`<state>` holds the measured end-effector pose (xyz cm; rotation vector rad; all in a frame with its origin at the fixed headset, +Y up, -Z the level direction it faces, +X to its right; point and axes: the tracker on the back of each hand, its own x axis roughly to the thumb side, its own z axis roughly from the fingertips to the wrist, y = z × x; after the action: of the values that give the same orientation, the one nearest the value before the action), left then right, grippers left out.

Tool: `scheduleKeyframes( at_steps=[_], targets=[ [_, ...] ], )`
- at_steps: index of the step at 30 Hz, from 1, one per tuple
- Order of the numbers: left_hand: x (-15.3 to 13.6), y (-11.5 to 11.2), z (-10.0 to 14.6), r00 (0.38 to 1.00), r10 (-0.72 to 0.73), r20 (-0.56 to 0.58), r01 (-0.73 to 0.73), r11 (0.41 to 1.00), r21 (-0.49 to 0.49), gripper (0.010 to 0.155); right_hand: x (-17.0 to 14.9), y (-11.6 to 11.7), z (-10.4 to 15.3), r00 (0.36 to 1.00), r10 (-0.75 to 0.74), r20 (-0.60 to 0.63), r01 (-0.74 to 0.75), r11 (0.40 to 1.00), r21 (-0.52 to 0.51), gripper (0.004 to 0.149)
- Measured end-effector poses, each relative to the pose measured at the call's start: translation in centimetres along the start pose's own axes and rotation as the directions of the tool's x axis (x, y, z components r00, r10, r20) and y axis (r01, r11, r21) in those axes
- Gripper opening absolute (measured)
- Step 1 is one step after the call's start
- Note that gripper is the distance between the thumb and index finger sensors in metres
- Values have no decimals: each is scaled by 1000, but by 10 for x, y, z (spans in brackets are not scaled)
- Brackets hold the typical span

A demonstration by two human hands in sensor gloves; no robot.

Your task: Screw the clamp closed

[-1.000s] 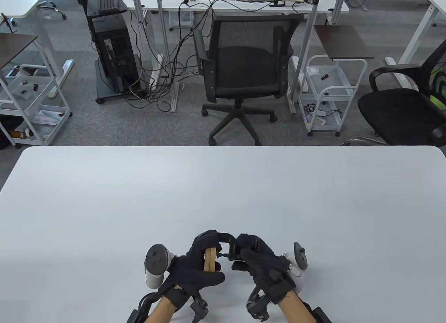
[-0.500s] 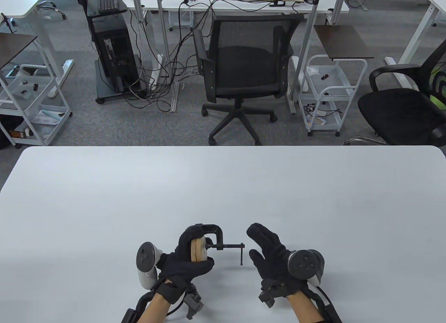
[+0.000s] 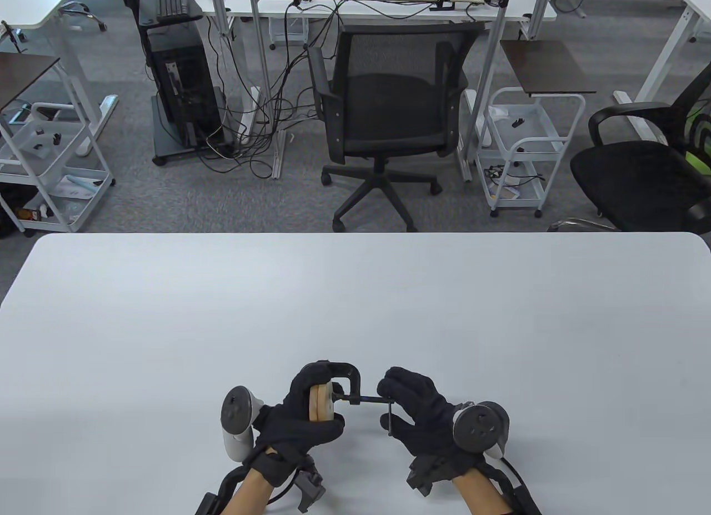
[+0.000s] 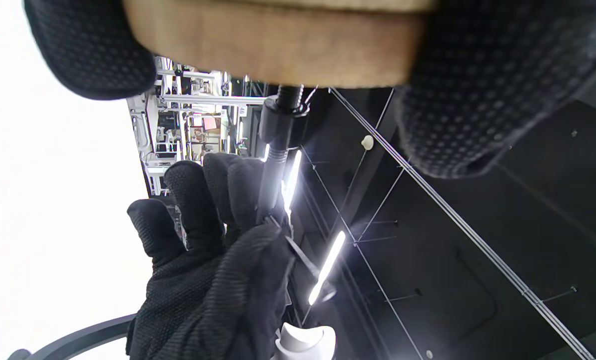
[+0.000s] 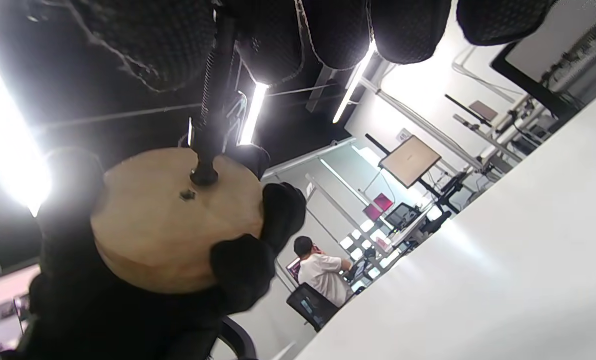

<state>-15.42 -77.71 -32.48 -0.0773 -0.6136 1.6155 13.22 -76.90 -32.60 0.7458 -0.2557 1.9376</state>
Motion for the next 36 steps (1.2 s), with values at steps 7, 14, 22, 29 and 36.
scheduleKeyframes(
  at_steps=[7, 14, 22, 29, 36],
  targets=[
    [-1, -3, 0, 1000, -9, 1, 9, 1000, -13, 99, -4, 4, 2, 976, -186, -118, 181, 982, -49, 55],
    [0, -5, -1, 1000, -31, 4, 31, 999, -27, 99, -14, 10, 4, 847, -461, -265, 448, 887, -110, 50],
    [0, -5, -1, 999, -41, 2, 41, 999, -24, 99, -18, 8, 5, 869, -420, -263, 403, 908, -116, 49],
    [1, -3, 0, 999, -40, -3, 40, 999, -4, 98, -11, -5, 2, 945, -266, -190, 252, 963, -96, 68],
    [3, 0, 1, 1000, -8, 1, 8, 1000, 26, 99, 7, -10, -1, 986, 144, 86, -148, 988, 38, 88]
  ],
)
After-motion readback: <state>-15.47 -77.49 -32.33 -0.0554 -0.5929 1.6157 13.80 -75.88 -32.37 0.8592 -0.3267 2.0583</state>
